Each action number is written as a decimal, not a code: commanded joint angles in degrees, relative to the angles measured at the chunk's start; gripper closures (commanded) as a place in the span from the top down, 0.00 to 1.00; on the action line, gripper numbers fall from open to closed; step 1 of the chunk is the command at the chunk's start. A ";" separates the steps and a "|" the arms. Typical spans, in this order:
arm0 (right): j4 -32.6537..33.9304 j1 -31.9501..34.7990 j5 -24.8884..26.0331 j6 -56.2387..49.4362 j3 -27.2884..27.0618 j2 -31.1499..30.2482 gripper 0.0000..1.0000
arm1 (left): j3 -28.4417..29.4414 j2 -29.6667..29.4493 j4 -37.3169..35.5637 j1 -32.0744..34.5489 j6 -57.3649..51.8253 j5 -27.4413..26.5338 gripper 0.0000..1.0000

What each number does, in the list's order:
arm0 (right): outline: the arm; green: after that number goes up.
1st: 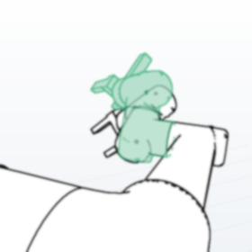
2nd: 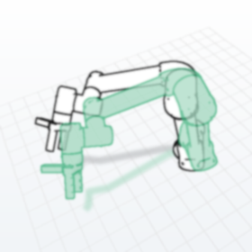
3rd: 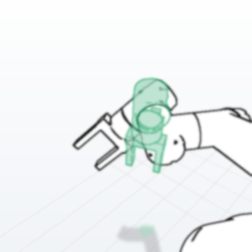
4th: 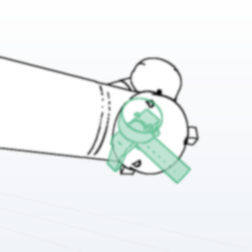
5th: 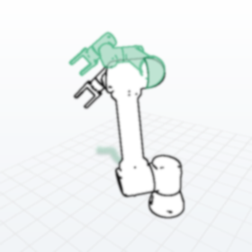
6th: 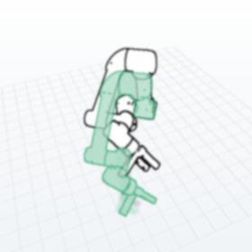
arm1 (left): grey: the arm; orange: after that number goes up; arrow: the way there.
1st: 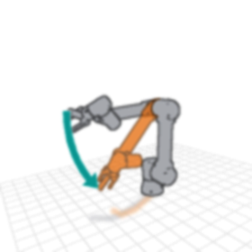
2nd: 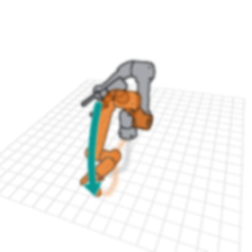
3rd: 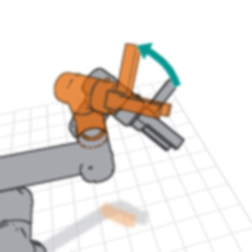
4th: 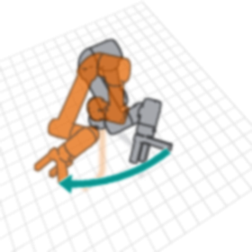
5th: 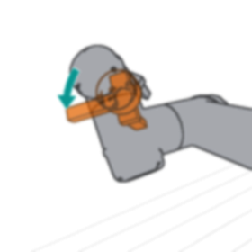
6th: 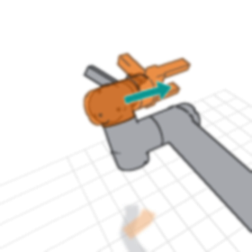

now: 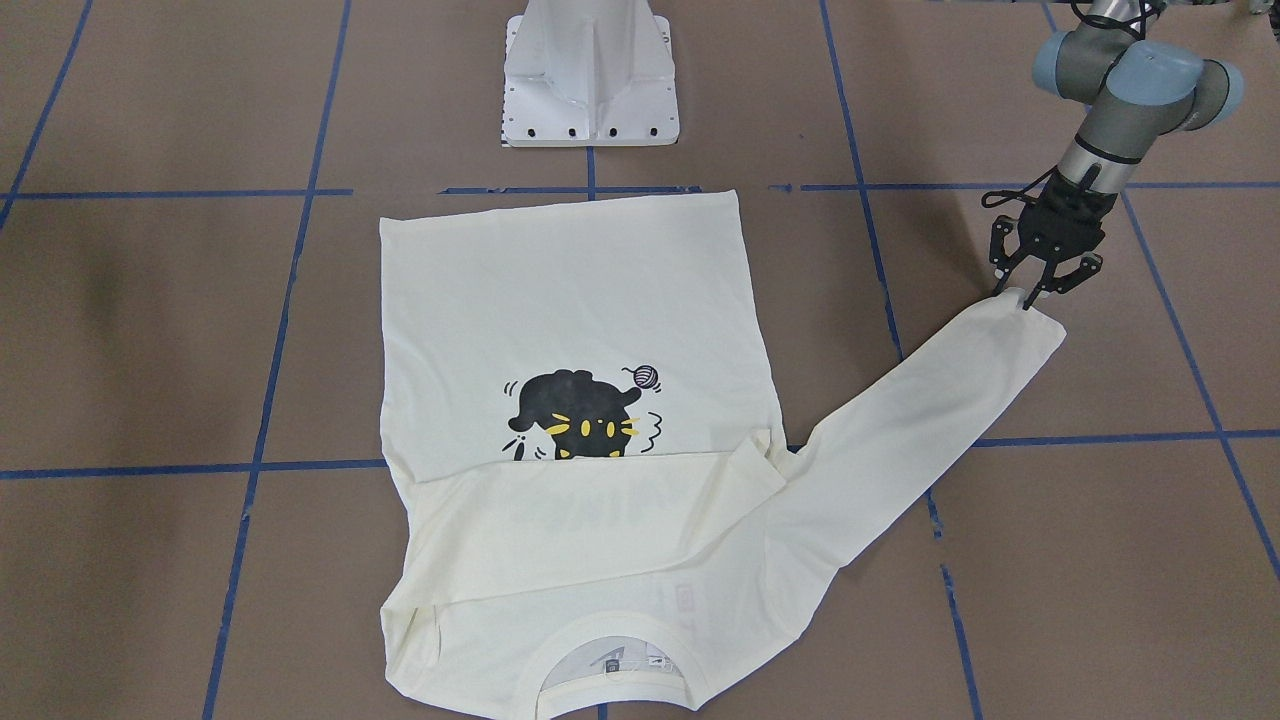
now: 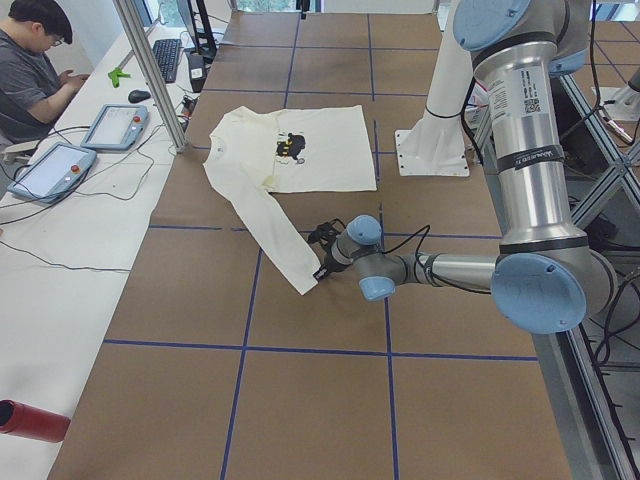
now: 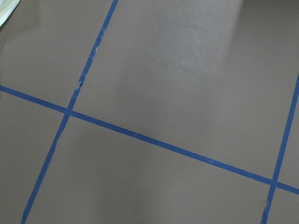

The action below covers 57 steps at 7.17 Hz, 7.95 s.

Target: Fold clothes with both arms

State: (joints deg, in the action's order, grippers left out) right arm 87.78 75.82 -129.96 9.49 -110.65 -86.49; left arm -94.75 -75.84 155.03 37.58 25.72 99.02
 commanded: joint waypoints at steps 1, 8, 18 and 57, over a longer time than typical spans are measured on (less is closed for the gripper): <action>-0.07 0.03 0.05 0.00 0.09 0.00 1.00 | -0.78 -0.09 0.10 0.38 0.12 0.21 0.00; -0.07 0.03 0.41 -0.09 0.35 -0.09 1.00 | -0.78 -38.00 -41.67 10.06 3.00 0.74 0.00; 0.02 1.08 0.23 0.00 0.26 0.00 1.00 | 35.95 -79.72 -33.23 -6.81 26.14 -8.67 0.00; -3.32 -38.04 32.75 22.69 36.82 41.05 0.62 | -9.13 -36.83 -35.76 14.54 11.99 14.62 1.00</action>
State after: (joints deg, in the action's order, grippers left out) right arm 84.46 37.13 -97.31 33.83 -74.07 -45.05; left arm -103.89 -112.67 119.27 52.12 37.71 113.64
